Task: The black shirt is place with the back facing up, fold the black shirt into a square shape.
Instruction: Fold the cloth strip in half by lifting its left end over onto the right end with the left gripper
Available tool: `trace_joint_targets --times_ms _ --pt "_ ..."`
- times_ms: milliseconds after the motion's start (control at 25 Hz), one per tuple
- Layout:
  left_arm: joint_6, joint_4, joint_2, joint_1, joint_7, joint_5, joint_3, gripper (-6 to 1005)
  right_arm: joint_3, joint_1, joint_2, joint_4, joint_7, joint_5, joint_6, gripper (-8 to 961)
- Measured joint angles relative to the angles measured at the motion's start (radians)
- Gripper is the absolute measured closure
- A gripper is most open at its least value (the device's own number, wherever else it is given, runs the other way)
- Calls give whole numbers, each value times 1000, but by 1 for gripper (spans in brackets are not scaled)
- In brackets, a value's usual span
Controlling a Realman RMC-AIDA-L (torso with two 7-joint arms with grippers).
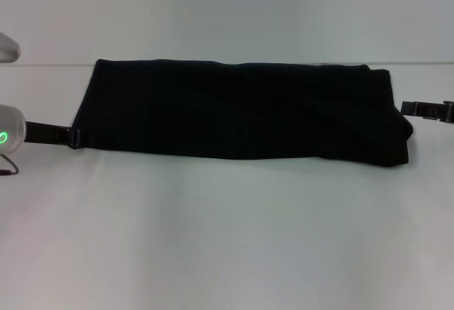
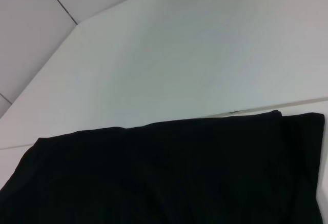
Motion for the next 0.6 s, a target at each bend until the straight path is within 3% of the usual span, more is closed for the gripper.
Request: trace_joint_targets --times_ms 600 --pt "-26 0 0 4 12 11 2 1001 -20 -7 -1 2 2 -4 -1 254"
